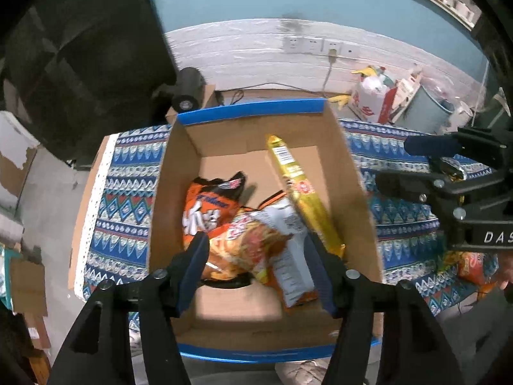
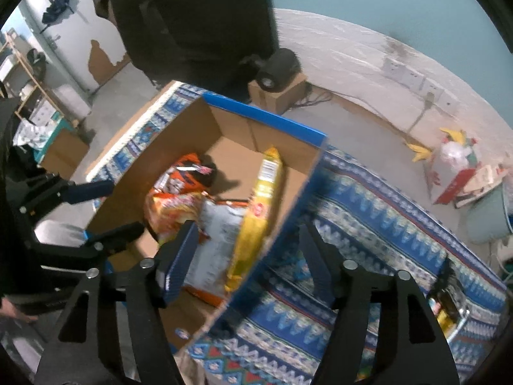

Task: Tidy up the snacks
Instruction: 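Open both grippers to drop the packet and biscuit stick into the box, then move both grippers back over the remaining snack pile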

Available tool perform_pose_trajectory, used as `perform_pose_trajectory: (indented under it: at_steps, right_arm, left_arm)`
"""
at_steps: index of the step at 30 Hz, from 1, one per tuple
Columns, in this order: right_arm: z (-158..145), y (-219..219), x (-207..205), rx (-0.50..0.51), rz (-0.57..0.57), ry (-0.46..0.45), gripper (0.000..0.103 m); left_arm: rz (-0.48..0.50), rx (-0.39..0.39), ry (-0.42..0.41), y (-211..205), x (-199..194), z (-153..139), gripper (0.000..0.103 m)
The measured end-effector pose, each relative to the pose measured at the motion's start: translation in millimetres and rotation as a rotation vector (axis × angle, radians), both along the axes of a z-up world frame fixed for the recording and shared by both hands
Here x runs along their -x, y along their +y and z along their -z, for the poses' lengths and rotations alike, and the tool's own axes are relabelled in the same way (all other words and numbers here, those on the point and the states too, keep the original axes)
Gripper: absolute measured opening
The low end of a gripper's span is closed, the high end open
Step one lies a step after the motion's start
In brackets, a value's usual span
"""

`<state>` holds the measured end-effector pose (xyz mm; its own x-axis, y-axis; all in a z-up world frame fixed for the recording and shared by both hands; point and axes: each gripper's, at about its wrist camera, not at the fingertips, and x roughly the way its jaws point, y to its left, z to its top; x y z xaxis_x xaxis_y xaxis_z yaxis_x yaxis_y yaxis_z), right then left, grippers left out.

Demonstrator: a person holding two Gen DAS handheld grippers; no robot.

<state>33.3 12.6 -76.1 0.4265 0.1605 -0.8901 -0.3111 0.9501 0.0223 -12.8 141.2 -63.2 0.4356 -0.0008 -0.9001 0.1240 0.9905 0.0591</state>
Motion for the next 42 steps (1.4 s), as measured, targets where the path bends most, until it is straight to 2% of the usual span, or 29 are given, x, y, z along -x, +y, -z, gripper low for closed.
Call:
perform_pose_trajectory:
  at_steps: [7,13,18,26,34,42]
  right_arm:
    - [-7.8,-36.7,21.5,0.025,0.05,-0.011,0.074]
    - [-11.0,-71.8,41.4,0.042,0.093,-0.018,0.074]
    - [-10.8,-113.0,58.7,0.053,0.149,-0.012,0.074]
    - [-7.7,-180.3,86.2,0.059,0.268,-0.007,0.075]
    - [8.3,-246.6,122.1,0.038,0.424,0.02,0.075]
    - [31.2,-292.6,160.3,0.034,0.573,0.079,0.075]
  left_arm:
    - [0.087,0.005,0.006,-39.5,3.7,-3.3,0.066]
    - [0.163,-0.004,0.026,-76.2,5.9,1.1,0.068]
    - [0.215,0.003,0.067,-106.9,6.5,9.5,0.068]
    - [0.302,-0.004,0.076,-157.5,12.6,14.2,0.068]
    - [0.377,-0.004,0.088,-197.5,17.4,26.1,0.068]
    - [0.444,0.012,0.148,-231.7,20.0,46.3,0.068]
